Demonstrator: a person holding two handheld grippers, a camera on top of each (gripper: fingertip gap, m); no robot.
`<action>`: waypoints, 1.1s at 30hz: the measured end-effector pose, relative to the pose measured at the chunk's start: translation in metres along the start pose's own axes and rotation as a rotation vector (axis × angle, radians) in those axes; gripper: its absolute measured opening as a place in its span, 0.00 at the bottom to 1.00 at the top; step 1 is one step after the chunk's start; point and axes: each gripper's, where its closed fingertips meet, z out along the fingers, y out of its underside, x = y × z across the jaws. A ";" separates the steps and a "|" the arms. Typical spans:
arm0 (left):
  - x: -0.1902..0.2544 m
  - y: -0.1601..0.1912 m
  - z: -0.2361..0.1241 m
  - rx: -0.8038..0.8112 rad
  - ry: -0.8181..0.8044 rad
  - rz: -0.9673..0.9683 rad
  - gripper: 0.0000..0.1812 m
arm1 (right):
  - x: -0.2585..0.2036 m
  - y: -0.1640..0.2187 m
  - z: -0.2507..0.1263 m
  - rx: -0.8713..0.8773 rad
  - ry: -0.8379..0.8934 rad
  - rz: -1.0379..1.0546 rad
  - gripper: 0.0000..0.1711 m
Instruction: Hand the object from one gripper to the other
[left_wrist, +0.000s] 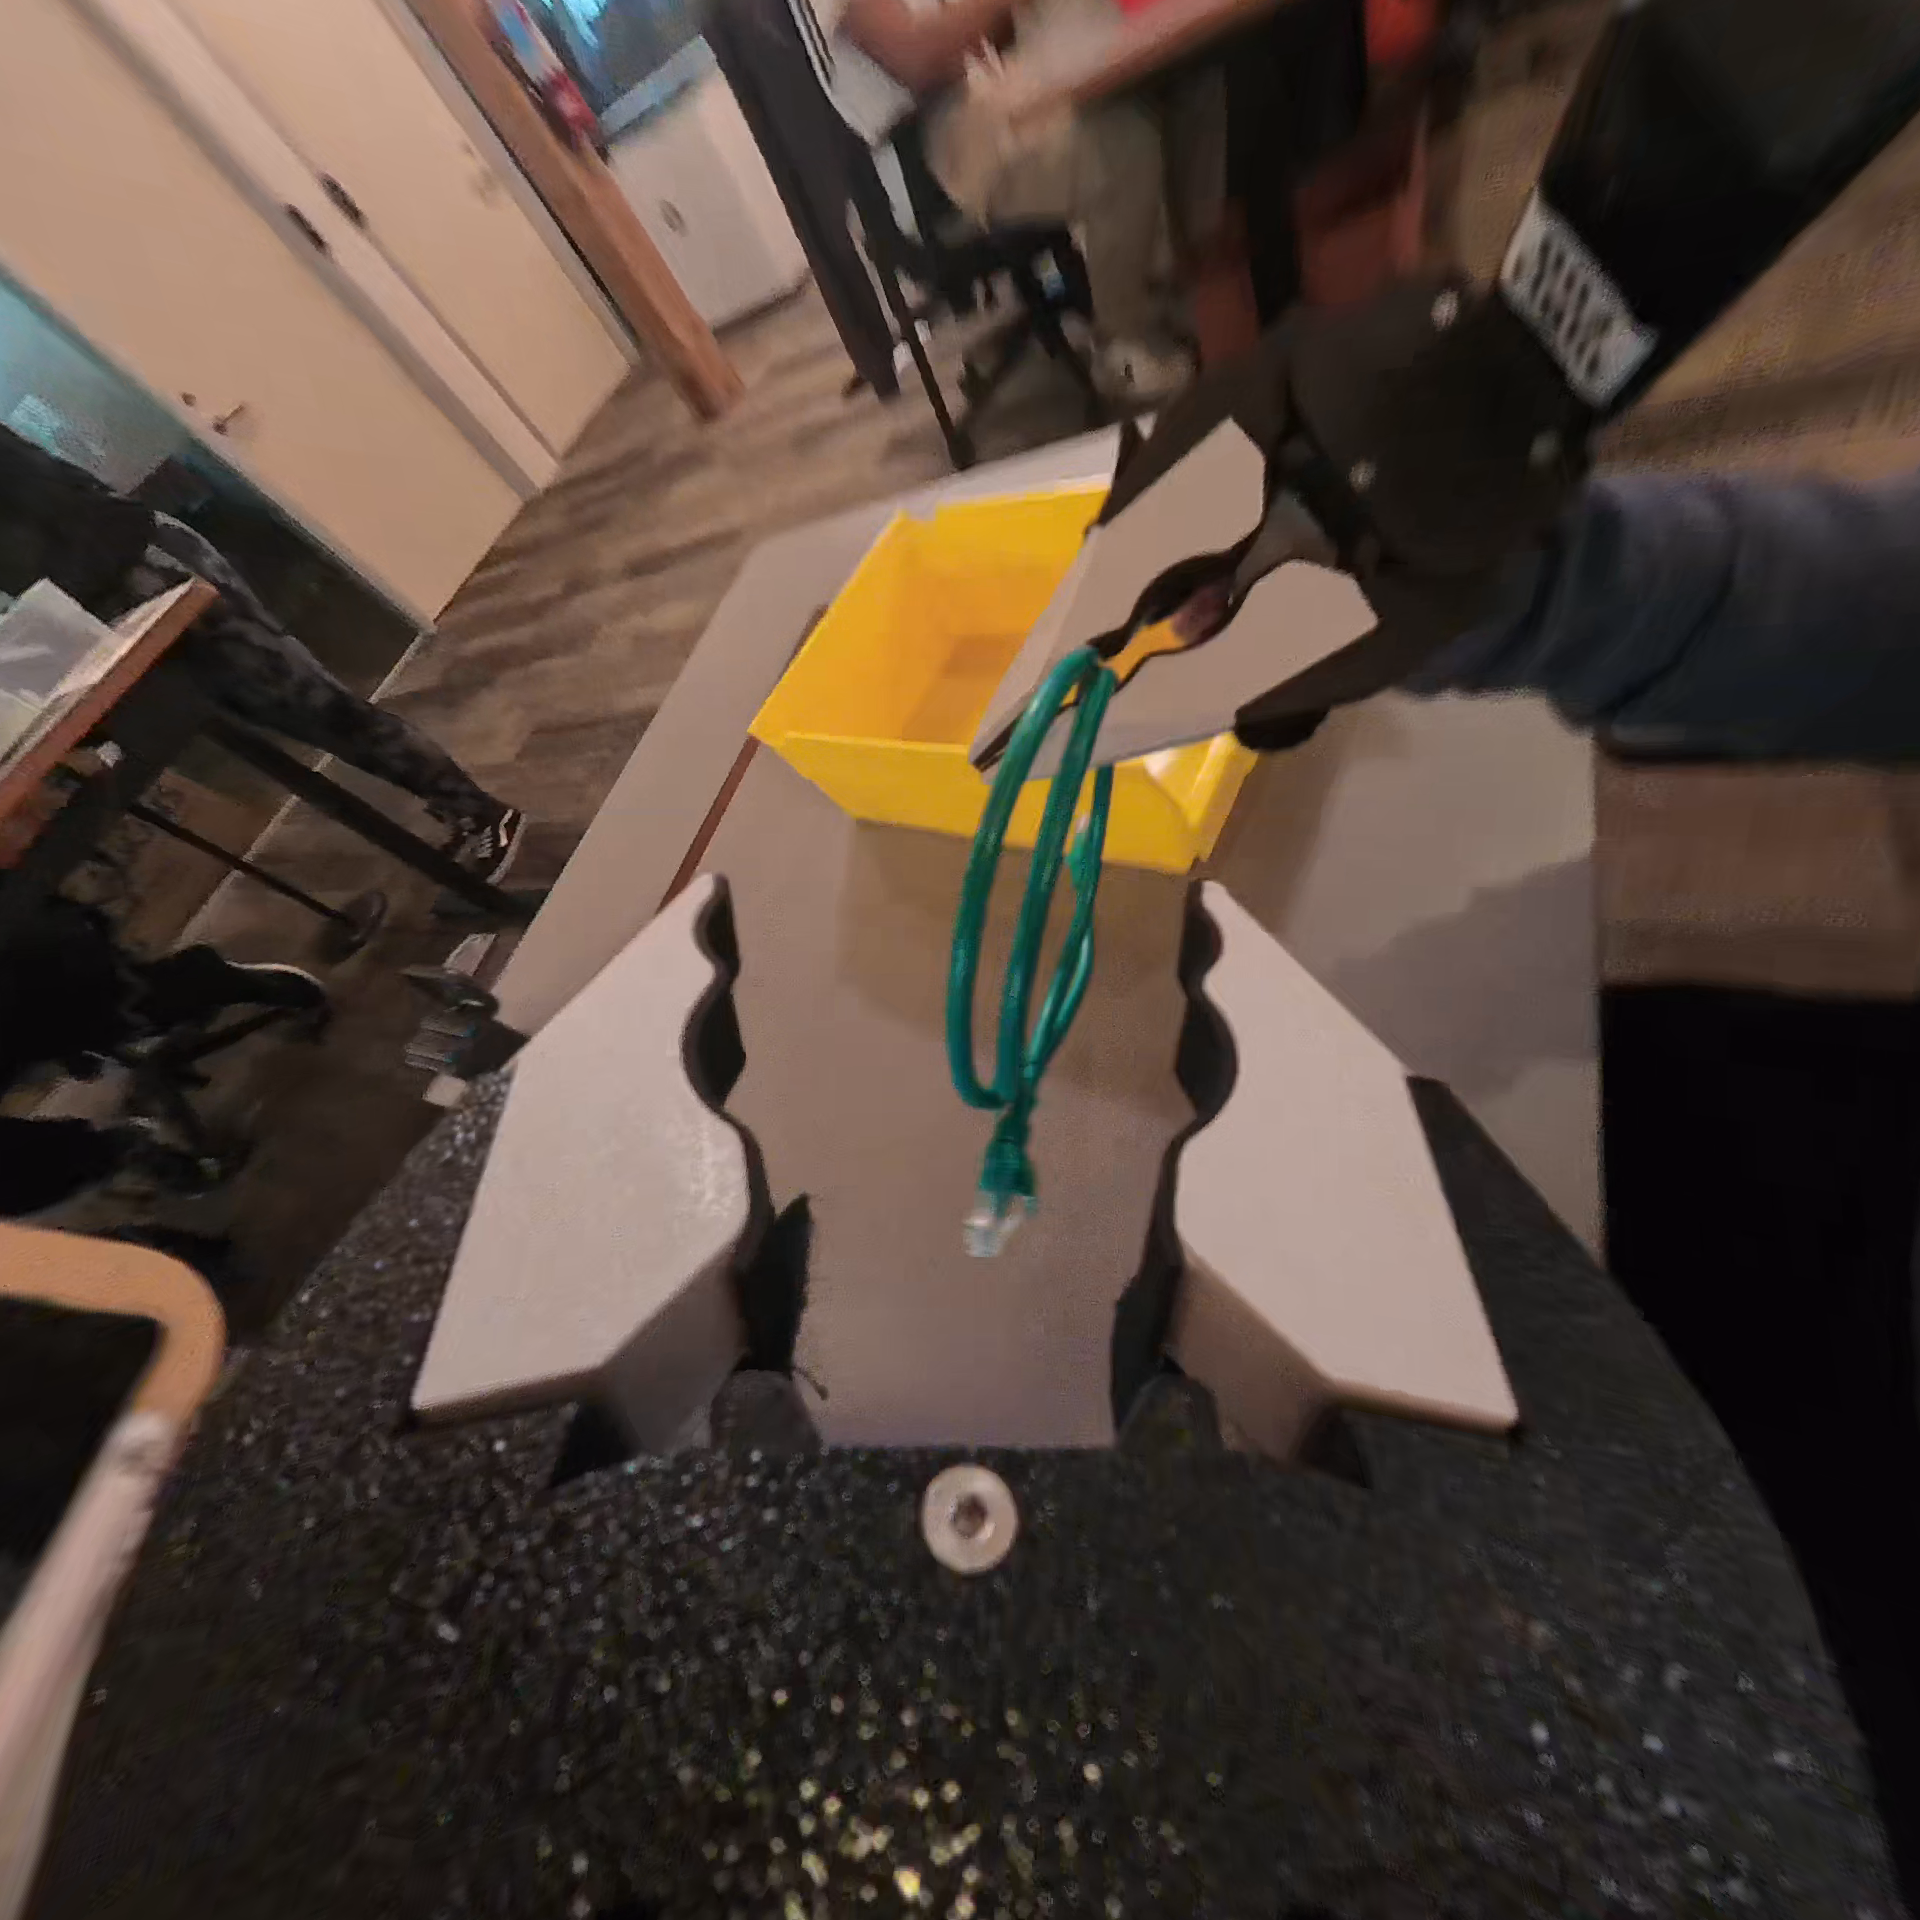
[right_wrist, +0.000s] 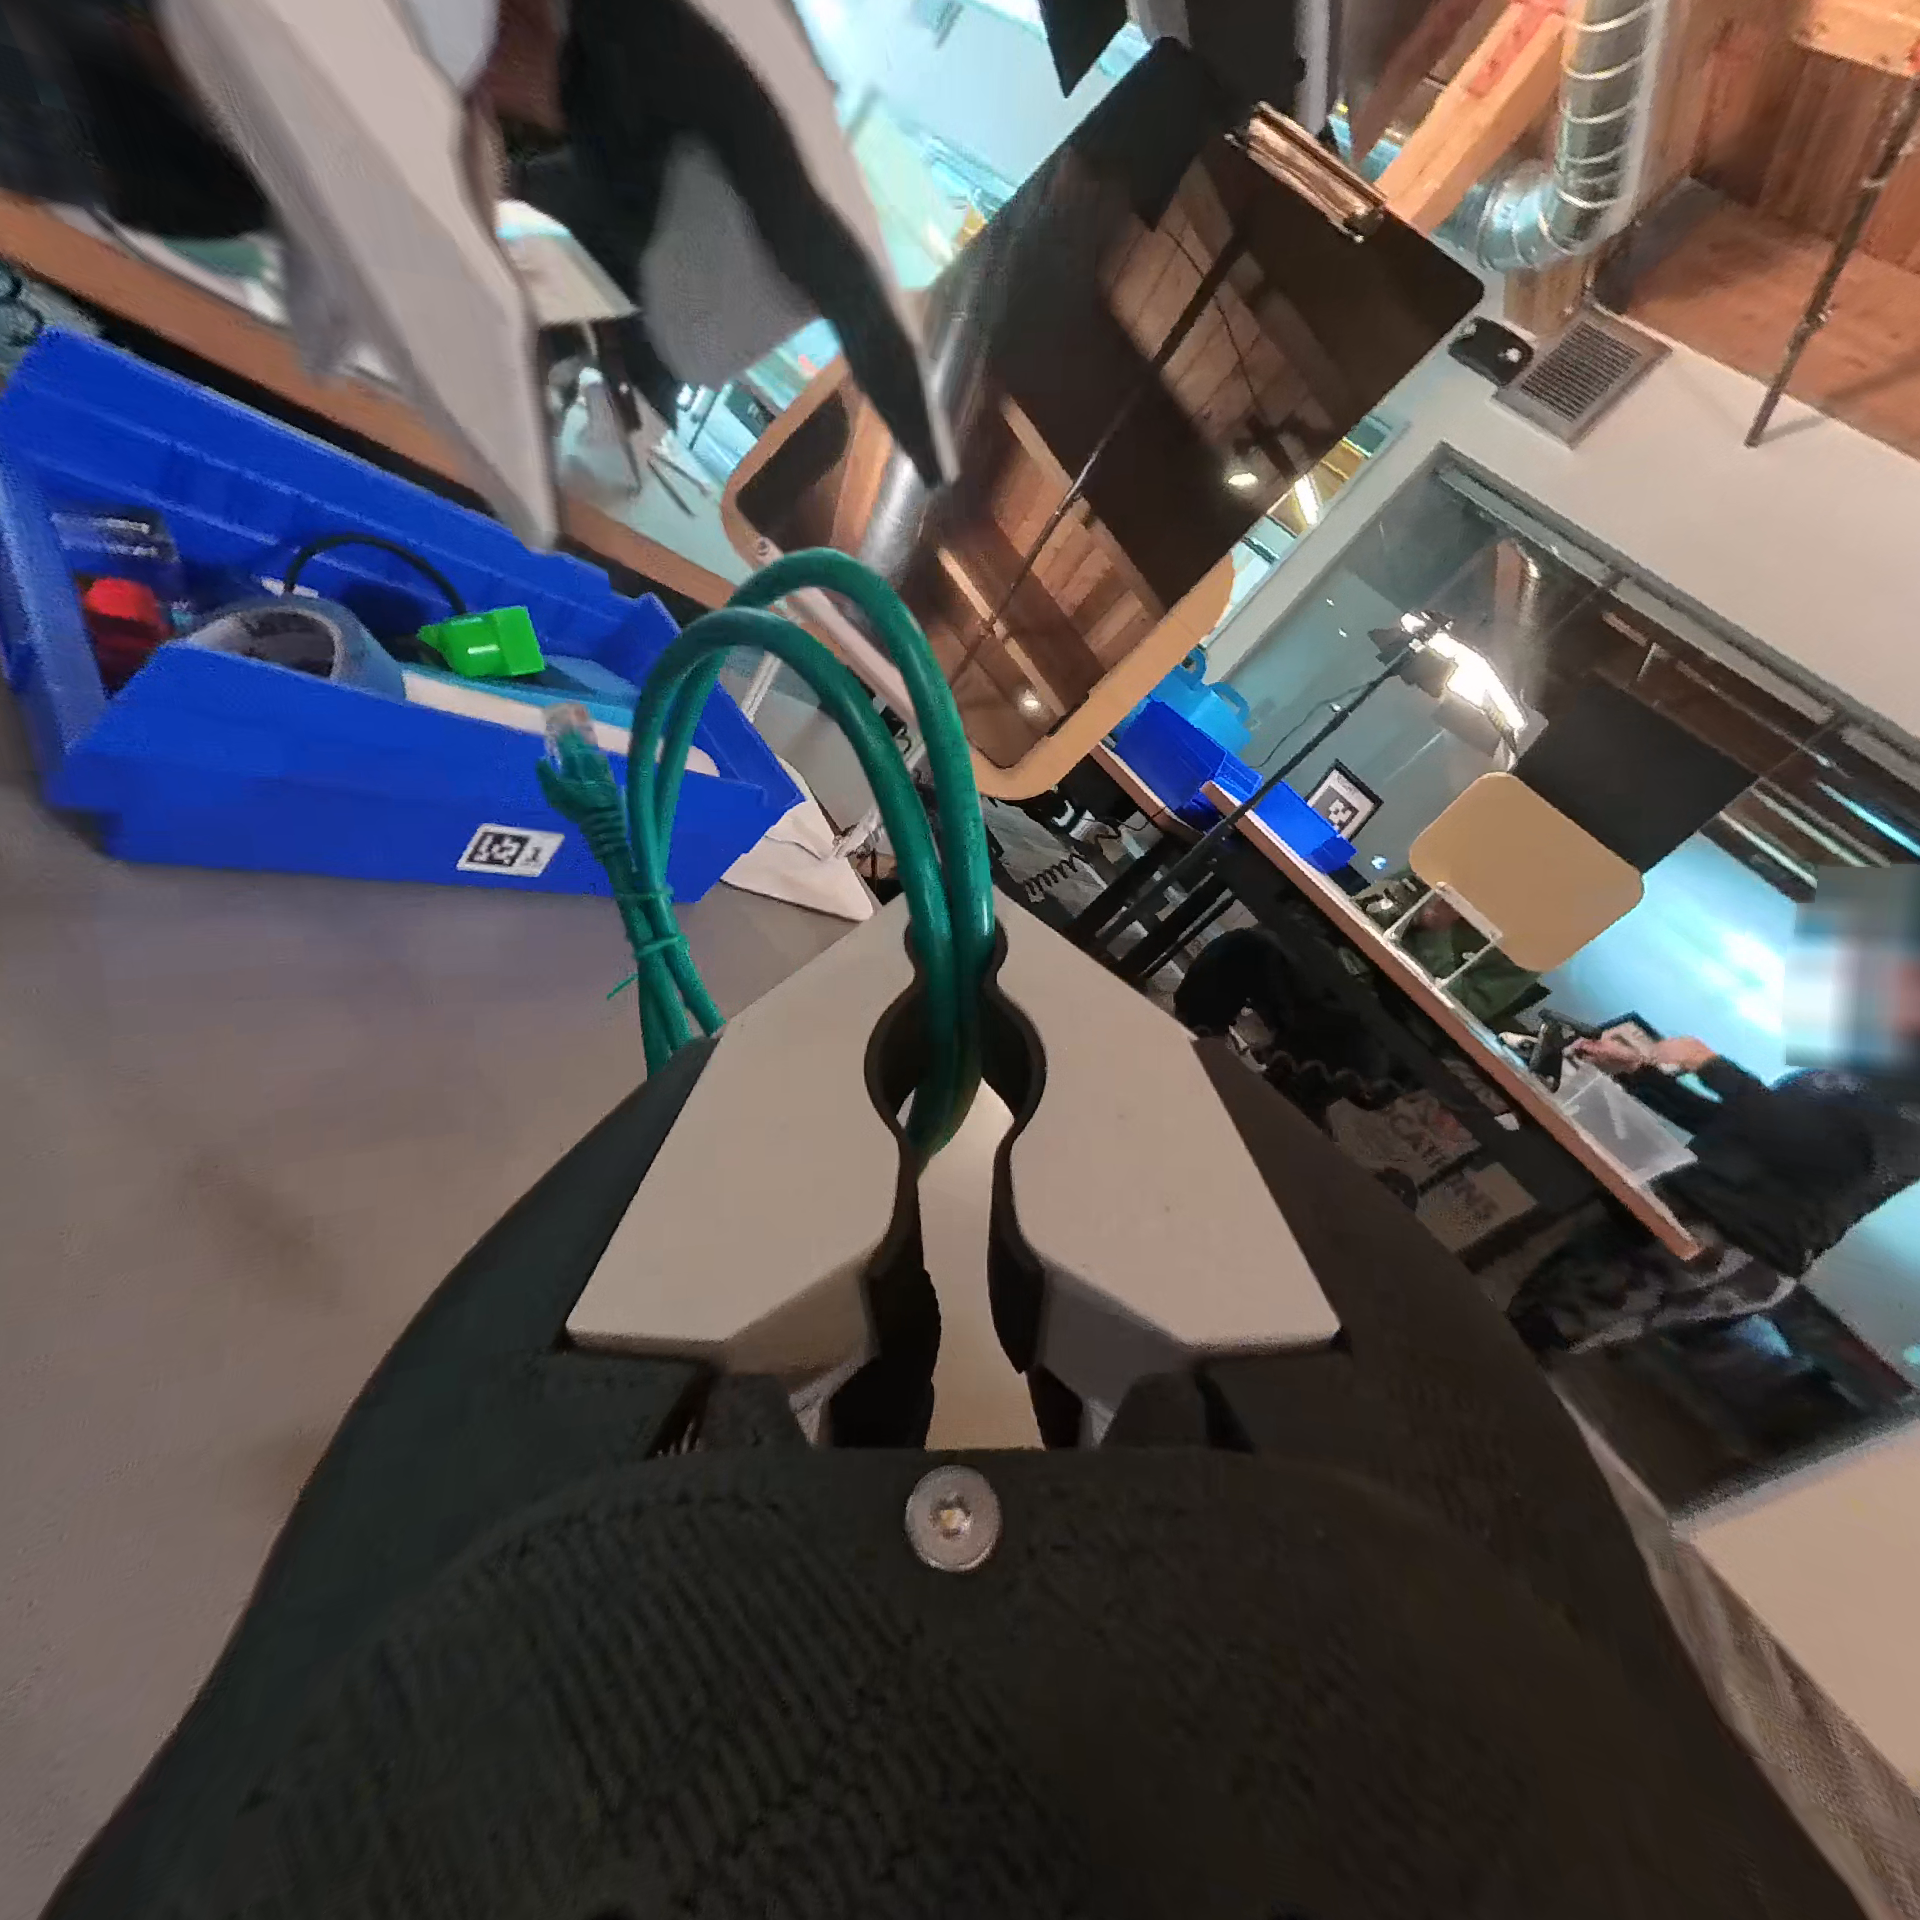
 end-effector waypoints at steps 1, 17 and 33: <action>0.001 0.001 -0.004 0.058 -0.017 -0.059 0.49 | 0.002 0.000 0.001 0.001 0.012 0.020 0.00; -0.025 0.057 0.034 0.126 -0.245 -0.356 0.46 | 0.015 0.018 0.006 -0.176 0.158 0.273 0.00; -0.034 0.066 0.044 0.186 -0.283 -0.456 0.31 | 0.006 0.009 0.006 -0.176 0.108 0.324 0.00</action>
